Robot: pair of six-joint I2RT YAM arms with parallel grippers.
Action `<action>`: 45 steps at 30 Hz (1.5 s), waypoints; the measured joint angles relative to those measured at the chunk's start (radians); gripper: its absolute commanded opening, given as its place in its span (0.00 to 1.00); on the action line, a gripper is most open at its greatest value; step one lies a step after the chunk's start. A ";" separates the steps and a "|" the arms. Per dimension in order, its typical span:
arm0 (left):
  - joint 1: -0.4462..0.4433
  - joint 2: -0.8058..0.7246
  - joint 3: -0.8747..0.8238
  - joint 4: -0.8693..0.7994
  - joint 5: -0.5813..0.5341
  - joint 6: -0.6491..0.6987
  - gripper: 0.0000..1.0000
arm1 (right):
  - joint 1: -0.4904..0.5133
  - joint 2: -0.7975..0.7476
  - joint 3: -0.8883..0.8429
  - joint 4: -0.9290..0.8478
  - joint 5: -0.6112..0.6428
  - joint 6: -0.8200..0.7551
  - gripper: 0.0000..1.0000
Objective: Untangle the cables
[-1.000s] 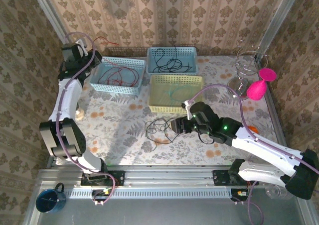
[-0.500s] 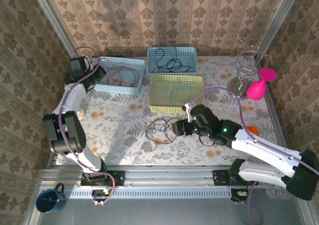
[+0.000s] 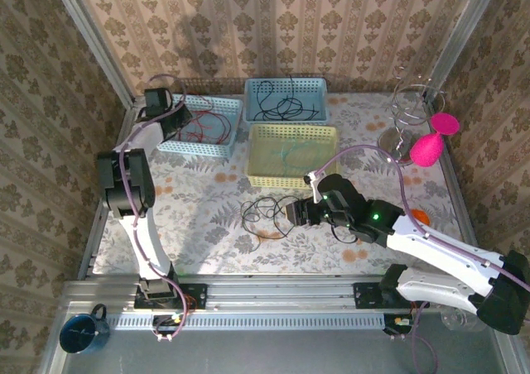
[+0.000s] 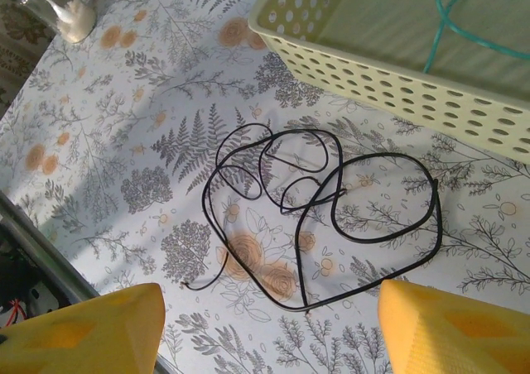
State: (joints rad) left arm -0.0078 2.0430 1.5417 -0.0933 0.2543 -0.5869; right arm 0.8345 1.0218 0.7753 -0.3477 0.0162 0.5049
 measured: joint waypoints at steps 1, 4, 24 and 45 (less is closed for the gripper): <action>-0.010 0.000 -0.009 0.018 -0.010 0.004 0.21 | -0.001 0.000 0.000 0.000 0.002 0.000 0.70; -0.018 0.000 -0.040 0.055 -0.046 0.009 0.21 | -0.005 0.000 0.000 -0.002 0.003 0.000 0.71; 0.022 -0.418 -0.190 -0.051 -0.177 0.127 0.78 | -0.013 0.037 0.015 -0.022 0.003 -0.023 0.69; -0.455 -1.186 -1.228 -0.034 -0.064 -0.041 0.67 | 0.021 0.660 0.254 -0.006 0.075 -0.132 0.68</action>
State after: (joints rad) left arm -0.4625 0.8574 0.3134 -0.1268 0.1898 -0.6277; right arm 0.8555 1.6821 1.0290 -0.3538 0.0910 0.3733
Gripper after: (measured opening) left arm 0.667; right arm 0.683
